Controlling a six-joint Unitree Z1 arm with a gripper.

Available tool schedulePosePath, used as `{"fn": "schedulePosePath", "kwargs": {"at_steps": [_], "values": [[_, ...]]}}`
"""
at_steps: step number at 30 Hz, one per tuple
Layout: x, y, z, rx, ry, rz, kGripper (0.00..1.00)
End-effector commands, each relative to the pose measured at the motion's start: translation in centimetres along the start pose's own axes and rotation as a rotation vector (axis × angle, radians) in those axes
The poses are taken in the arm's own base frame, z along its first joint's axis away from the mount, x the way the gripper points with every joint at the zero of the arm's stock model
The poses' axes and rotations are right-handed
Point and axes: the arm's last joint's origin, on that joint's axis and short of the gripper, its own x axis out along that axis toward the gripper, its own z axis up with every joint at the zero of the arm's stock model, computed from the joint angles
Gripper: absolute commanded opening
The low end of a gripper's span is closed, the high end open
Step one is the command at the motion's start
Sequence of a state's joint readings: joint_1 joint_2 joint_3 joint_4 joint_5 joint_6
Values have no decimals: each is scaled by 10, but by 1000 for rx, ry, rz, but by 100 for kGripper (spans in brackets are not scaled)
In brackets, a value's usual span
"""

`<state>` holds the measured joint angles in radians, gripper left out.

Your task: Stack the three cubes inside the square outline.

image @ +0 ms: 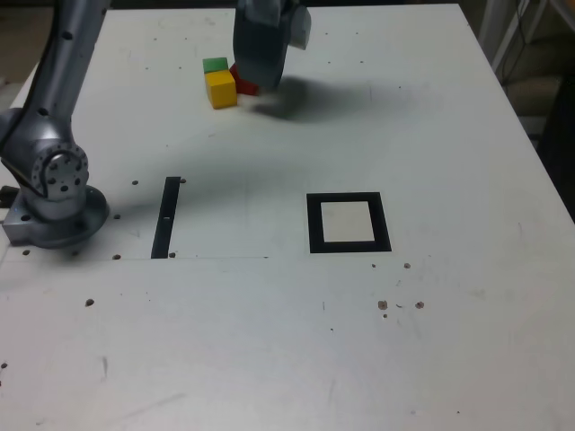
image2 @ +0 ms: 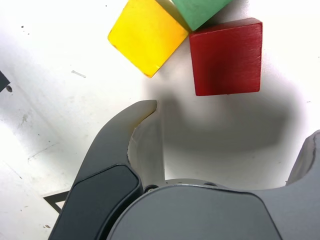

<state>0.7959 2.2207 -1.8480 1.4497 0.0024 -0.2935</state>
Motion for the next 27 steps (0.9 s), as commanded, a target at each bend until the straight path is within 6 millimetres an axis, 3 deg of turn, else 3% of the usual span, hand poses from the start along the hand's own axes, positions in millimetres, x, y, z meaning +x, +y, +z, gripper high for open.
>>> {"fn": "schedulePosePath", "kwargs": {"at_steps": [1, 18, 27], "values": [[3, 4, 5, -2, 1, 0, 97], [23, 11, 23, 0, 31, 4, 94], [24, 26, 27, -19, 35, 9, 90]]}}
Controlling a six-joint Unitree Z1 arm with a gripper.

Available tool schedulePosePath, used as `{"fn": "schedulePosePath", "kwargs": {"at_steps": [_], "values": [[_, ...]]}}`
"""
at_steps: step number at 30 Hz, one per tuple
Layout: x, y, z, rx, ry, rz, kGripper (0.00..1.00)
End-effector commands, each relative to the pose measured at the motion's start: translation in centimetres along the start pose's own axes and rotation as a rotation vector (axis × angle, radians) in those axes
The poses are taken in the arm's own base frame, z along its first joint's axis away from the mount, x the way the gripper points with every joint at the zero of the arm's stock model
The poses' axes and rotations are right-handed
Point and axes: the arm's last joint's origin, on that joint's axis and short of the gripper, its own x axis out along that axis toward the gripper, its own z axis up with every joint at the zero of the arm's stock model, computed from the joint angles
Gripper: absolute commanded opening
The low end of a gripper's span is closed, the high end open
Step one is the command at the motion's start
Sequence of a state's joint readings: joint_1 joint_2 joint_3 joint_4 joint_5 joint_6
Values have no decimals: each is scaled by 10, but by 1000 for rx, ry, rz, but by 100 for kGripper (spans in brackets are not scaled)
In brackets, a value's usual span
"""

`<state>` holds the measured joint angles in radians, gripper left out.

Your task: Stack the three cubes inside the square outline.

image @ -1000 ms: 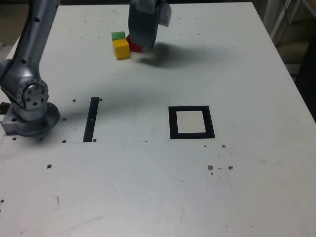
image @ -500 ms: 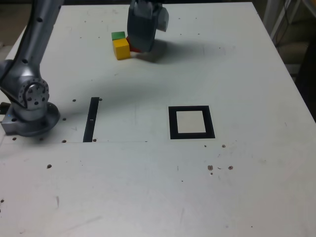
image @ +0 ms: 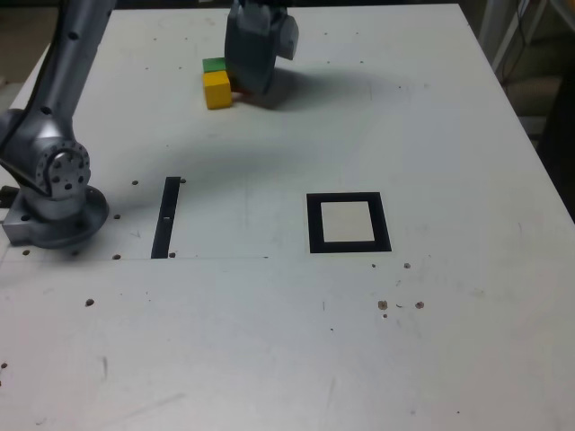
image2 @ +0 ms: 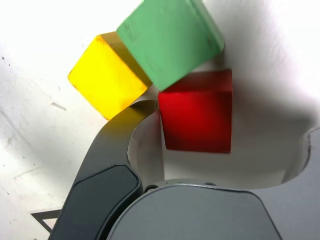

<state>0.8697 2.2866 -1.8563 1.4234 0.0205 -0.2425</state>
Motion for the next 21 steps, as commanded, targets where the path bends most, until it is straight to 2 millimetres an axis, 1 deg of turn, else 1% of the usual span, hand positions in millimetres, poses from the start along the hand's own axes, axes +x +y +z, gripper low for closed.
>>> {"fn": "schedulePosePath", "kwargs": {"at_steps": [1, 4, 7, 10, 14, 16, 18, 21], "values": [[1, 1, 2, 1, 3, 2, 88], [1, 2, 3, 3, 5, 3, 83], [2, 2, 3, 5, 12, 0, 74], [4, 1, 3, 6, 19, -3, 64], [6, 1, 5, 10, 16, -3, 47], [6, 1, 6, 15, 10, -3, 40], [6, 1, 7, 23, 1, -4, 37], [4, 0, 7, 34, -10, -6, 36]]}}
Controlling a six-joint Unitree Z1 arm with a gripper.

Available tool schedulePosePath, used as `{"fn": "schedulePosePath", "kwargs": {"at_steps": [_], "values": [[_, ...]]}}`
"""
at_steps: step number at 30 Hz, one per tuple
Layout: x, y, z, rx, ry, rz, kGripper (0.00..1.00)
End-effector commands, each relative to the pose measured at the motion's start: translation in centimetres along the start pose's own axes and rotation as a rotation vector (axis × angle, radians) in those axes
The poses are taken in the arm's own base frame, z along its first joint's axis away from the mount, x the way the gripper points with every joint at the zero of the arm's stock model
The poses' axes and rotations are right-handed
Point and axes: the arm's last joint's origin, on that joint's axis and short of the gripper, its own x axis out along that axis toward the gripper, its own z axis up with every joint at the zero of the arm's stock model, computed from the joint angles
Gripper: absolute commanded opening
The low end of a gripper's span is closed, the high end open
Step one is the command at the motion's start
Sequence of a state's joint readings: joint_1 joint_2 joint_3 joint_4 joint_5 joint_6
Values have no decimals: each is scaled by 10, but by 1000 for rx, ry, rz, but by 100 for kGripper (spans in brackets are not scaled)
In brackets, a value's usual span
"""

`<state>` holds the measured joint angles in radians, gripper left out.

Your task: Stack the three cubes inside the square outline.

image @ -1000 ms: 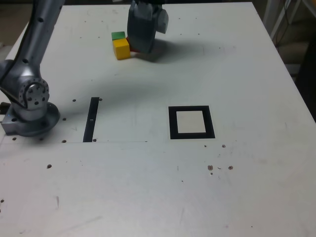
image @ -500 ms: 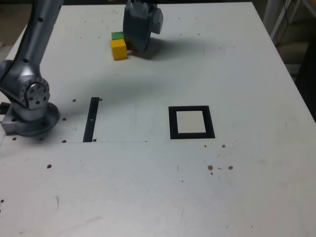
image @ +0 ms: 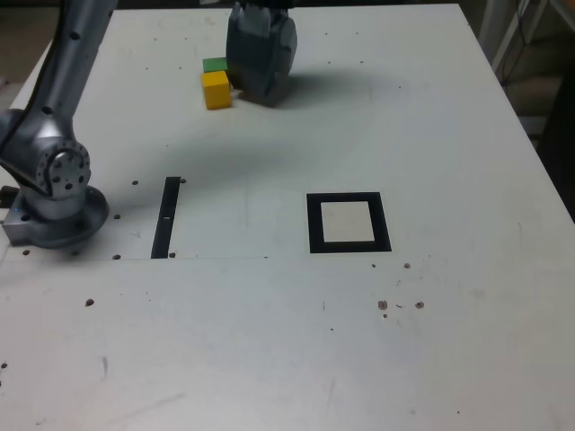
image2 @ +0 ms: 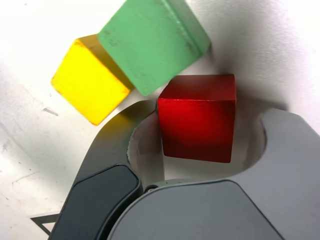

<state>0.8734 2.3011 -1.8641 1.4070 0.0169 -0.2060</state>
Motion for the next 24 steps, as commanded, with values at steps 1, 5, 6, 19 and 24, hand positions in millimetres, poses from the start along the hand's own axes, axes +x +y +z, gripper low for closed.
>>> {"fn": "schedulePosePath", "kwargs": {"at_steps": [1, 5, 6, 19, 24], "values": [[0, 0, 1, 4, -3, 0, 36], [0, 0, 1, 9, -3, -1, 36], [0, 0, 1, 9, -2, -1, 36], [-2, 1, -1, 39, -7, 5, 35], [-6, -1, -4, 78, -21, 7, 35]]}}
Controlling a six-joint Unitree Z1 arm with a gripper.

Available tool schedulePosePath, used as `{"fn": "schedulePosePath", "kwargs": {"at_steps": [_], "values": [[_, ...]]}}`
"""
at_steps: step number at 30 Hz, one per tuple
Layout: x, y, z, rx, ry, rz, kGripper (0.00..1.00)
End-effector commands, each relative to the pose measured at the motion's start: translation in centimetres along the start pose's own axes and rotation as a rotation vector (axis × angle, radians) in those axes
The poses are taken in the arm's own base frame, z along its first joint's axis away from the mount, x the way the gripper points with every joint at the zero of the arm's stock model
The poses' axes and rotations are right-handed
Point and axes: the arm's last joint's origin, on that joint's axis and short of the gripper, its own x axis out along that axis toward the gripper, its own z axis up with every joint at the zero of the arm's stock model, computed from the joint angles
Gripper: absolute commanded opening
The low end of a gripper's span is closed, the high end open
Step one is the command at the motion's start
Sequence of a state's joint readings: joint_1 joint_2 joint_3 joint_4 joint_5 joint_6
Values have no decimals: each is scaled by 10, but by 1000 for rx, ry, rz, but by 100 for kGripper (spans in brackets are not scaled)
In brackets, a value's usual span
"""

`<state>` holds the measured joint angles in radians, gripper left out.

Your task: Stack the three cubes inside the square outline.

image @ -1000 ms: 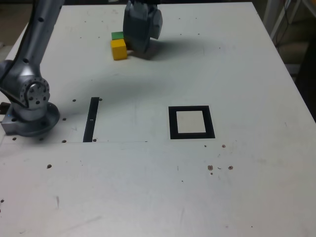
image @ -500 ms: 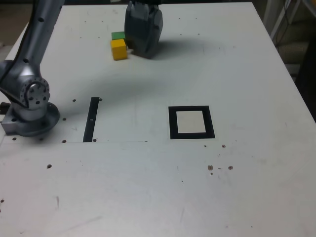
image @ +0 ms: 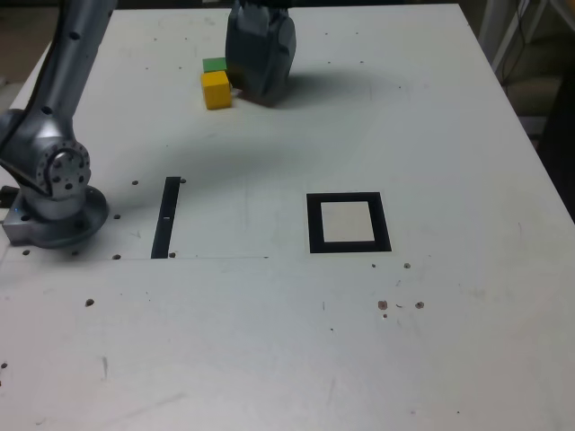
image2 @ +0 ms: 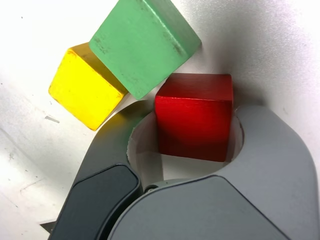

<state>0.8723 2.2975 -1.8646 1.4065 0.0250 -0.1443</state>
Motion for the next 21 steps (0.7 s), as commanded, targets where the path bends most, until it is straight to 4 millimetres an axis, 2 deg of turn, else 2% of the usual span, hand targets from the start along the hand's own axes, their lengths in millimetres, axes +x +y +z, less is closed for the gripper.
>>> {"fn": "schedulePosePath", "kwargs": {"at_steps": [1, 13, 21], "values": [[-6, -3, -4, 26, -19, 1, 35], [-26, -35, -23, 176, -71, 22, 35], [-40, -64, -48, 339, -107, 40, 35]]}}
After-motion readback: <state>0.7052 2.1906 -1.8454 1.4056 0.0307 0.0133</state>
